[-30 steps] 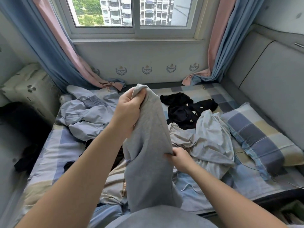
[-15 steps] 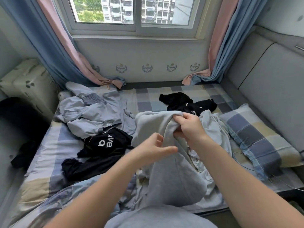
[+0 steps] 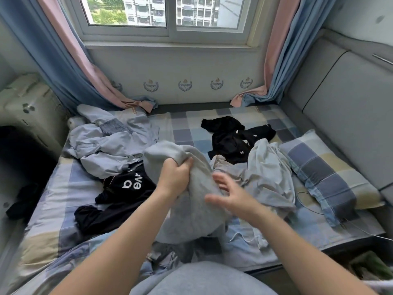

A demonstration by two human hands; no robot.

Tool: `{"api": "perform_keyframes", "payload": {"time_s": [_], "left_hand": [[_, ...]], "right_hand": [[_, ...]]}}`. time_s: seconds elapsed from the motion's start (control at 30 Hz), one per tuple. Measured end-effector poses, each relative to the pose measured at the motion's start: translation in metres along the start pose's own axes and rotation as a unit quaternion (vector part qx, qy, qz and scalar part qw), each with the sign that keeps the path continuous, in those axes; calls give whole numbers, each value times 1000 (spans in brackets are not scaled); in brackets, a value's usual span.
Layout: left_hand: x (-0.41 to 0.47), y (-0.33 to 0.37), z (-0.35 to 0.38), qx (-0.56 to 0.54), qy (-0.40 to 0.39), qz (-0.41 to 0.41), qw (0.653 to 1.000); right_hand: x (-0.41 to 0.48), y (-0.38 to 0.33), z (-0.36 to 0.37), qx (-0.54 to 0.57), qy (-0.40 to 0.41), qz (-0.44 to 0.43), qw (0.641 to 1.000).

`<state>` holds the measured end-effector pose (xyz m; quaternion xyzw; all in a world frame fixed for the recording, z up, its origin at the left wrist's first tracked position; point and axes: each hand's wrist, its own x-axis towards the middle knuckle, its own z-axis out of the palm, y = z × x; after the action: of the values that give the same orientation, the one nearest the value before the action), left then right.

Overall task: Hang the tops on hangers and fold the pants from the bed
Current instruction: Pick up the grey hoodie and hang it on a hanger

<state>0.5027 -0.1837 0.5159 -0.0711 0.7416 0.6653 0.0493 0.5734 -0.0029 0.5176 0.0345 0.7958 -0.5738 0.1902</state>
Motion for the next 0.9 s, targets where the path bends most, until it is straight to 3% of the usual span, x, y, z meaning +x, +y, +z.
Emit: {"api": "perform_keyframes", "payload": {"time_s": [0.17, 0.43, 0.6, 0.77, 0.9], "left_hand": [[5, 2, -10, -83, 22, -52, 995], [14, -22, -25, -42, 48, -99, 993], [14, -38, -27, 23, 45, -86, 995], [5, -38, -15, 96, 30, -93, 991], [-5, -27, -3, 103, -89, -62, 989]], "right_hand": [[-1, 52, 33, 5, -39, 55, 998], [19, 59, 10, 34, 105, 85, 990], [20, 18, -31, 1, 204, -31, 978], [27, -49, -54, -70, 254, -181, 948], [39, -92, -60, -142, 257, -259, 920]]}}
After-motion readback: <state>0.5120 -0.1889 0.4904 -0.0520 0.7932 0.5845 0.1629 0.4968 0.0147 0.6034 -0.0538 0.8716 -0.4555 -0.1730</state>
